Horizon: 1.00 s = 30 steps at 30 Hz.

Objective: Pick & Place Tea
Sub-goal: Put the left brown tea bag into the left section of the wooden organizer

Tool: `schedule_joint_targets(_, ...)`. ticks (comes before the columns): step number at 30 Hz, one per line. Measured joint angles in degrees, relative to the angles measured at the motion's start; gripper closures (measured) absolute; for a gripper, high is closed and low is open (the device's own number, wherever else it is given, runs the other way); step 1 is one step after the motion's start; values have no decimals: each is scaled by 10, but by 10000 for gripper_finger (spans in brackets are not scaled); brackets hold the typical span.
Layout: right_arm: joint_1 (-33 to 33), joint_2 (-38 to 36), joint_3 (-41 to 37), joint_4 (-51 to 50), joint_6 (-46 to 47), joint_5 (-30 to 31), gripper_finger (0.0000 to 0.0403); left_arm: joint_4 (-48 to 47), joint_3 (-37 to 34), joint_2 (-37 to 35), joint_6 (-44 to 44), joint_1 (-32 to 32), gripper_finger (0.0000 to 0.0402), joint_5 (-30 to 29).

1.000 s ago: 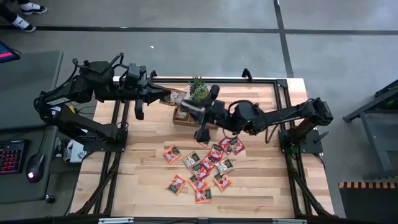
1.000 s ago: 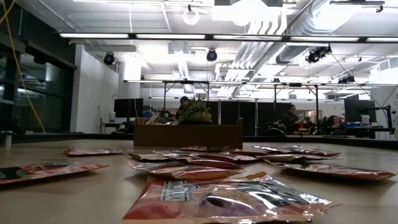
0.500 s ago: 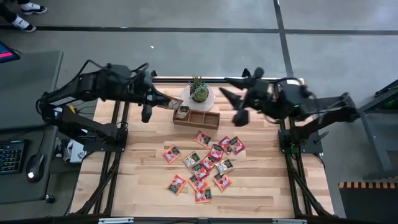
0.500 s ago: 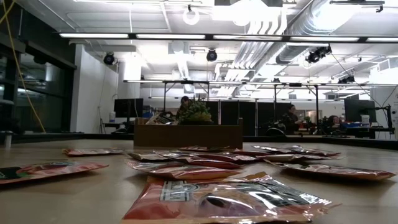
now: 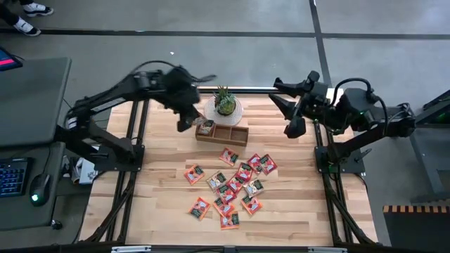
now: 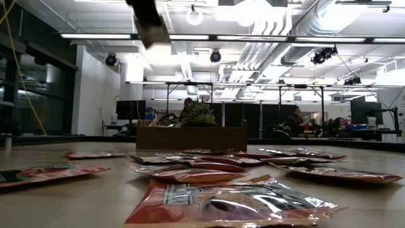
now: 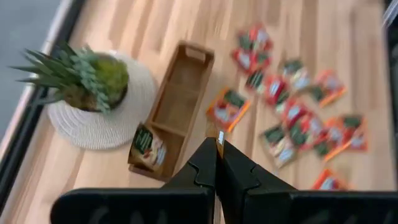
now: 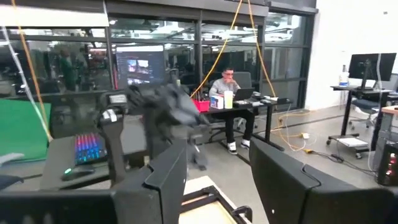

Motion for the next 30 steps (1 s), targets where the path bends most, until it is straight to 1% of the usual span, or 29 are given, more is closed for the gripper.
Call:
schedule_joint_targets(3,0,1,0,-18,13,-6,233,-17,0,49,42,3,401,-2)
schedule_joint_targets(8,0,2,0,-35,31,-12,233,-13,0,119,119,7,401,-14)
schedule_joint_targets(15,0,2,0,-35,39,-22,233,-17,-1,216,181,12,401,-41)
schedule_joint_targets(23,0,2,0,-35,41,-22,233,13,0,263,215,23,401,-44)
schedule_joint_targets(30,0,2,0,-35,39,-22,234,33,0,265,235,33,401,-43)
